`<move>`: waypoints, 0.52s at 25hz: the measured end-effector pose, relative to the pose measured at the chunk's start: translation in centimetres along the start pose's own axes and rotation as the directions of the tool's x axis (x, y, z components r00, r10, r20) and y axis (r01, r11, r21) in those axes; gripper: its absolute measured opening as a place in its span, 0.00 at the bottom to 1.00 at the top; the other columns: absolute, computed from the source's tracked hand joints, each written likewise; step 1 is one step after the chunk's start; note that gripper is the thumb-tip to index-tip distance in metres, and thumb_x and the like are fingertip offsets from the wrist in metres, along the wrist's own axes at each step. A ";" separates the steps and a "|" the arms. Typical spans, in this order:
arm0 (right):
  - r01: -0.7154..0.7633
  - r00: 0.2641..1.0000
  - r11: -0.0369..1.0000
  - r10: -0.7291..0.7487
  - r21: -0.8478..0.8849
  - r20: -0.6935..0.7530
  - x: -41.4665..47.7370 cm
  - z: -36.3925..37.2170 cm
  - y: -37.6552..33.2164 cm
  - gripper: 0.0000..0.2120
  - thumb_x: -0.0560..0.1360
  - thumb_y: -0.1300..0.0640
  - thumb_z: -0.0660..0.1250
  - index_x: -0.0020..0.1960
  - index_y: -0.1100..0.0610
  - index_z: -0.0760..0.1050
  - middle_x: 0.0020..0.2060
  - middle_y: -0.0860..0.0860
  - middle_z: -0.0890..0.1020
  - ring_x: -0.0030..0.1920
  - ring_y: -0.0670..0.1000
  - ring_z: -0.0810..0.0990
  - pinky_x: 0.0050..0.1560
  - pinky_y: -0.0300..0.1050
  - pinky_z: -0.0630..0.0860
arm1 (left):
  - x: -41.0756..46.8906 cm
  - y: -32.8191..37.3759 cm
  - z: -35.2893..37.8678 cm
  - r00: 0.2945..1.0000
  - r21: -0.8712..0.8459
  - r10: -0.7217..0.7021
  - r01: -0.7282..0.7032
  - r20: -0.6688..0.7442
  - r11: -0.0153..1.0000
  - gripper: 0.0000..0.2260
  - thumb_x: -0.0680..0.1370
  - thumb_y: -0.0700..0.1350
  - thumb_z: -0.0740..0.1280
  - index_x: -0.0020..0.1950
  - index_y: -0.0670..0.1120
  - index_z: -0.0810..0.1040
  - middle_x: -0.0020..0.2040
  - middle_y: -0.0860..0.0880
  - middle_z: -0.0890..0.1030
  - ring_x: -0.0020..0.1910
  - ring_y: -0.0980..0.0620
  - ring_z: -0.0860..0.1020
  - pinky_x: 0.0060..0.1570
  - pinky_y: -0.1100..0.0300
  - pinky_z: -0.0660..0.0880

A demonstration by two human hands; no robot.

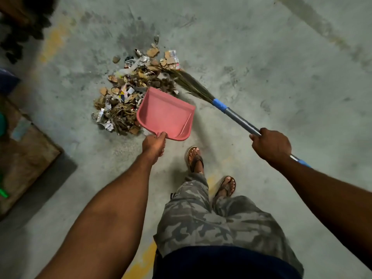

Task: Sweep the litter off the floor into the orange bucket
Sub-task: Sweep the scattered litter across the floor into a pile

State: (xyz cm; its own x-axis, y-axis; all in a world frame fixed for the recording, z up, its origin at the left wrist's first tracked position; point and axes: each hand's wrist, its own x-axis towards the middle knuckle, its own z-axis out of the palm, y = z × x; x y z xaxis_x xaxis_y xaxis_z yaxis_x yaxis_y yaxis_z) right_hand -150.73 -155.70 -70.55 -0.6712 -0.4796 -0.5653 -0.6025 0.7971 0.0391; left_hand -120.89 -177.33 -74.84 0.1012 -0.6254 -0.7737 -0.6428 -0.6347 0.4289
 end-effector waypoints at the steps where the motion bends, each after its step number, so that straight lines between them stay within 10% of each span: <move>1: 0.006 1.000 1.000 -0.006 -0.016 -0.027 0.1 -0.7 1.7 0.20 0.82 0.41 0.60 0.56 0.57 0.77 0.49 0.61 0.84 0.50 0.65 0.82 0.48 0.53 0.76 | -0.2 0.8 0.4 1.000 0.005 0.005 -0.005 0.004 1.000 0.12 0.77 0.47 0.70 0.35 0.44 0.76 0.25 0.48 0.74 0.16 0.54 0.67 0.19 0.67 0.62; 13: 0.223 0.954 0.960 -0.251 -0.172 -0.165 5.4 -3.0 12.7 0.15 0.80 0.49 0.67 0.55 0.60 0.77 0.40 0.61 0.81 0.37 0.64 0.81 0.36 0.51 0.75 | -6.3 2.3 11.2 0.993 -0.085 -0.057 0.048 -0.101 0.995 0.14 0.78 0.49 0.70 0.35 0.43 0.78 0.25 0.49 0.75 0.19 0.53 0.69 0.21 0.65 0.63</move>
State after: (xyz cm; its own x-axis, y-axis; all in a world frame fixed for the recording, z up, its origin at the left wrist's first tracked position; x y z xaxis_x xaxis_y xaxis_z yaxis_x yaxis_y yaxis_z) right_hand -163.30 -149.21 -70.67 -0.5603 -0.7182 -0.4126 -0.8020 0.5949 0.0536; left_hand -131.52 -169.74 -74.18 0.2135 -0.6310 -0.7458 -0.5707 -0.7002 0.4290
